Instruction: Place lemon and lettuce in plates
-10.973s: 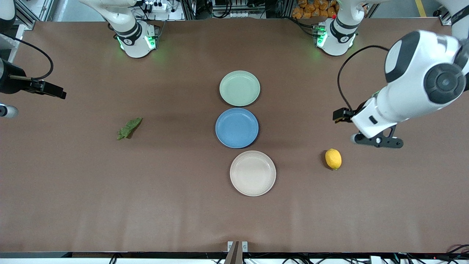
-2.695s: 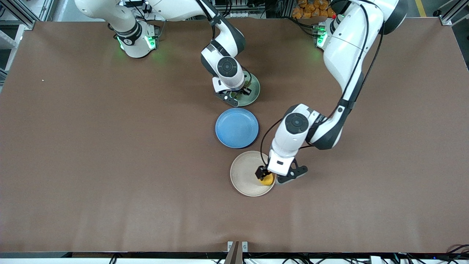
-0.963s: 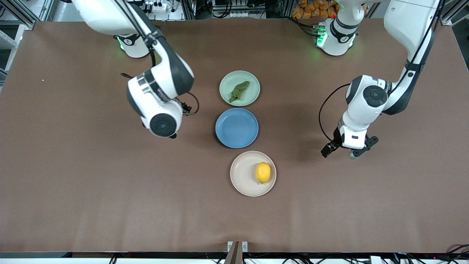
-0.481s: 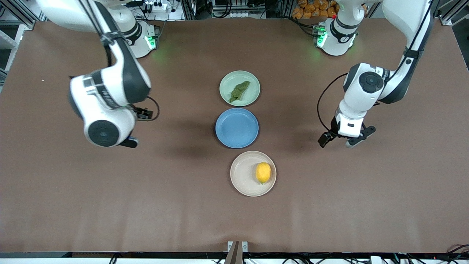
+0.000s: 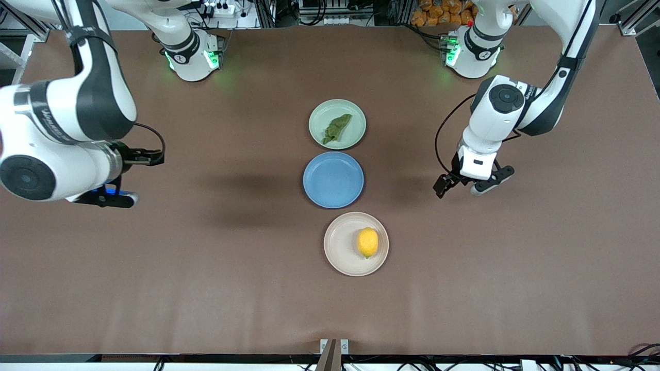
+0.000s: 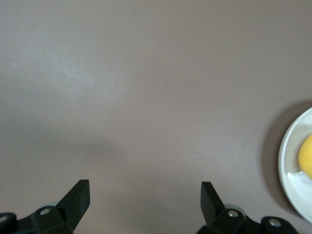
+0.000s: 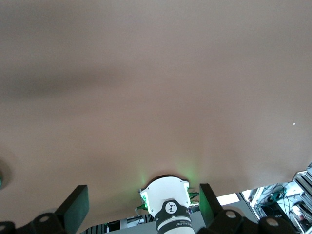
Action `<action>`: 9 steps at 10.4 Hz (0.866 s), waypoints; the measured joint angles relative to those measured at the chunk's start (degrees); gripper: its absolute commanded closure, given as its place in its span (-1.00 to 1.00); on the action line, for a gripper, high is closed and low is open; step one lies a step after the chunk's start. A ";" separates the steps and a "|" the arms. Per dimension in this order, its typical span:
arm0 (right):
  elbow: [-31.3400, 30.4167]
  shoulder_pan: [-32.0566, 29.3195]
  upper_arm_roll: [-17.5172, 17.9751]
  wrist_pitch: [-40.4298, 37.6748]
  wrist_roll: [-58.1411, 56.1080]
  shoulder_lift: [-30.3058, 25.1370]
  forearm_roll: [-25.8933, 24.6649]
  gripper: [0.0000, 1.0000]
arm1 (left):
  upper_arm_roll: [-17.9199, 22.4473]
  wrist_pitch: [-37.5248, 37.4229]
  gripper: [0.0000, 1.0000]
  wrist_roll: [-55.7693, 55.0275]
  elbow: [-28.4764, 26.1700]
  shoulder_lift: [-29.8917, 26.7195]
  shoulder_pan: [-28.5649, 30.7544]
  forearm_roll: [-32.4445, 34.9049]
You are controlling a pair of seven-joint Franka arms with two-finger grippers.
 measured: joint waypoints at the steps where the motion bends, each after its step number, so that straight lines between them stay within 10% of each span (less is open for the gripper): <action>1: 0.95 0.01 0.10 -0.01 -0.01 -1.17 0.00 -1.00 | -0.58 0.04 -1.00 -0.32 -0.62 -0.82 -0.02 0.00; 9: 4.20 -1.49 0.22 -0.09 -0.02 -8.47 0.27 -1.00 | -0.65 -27.06 -1.00 24.80 20.98 -2.64 3.86 0.07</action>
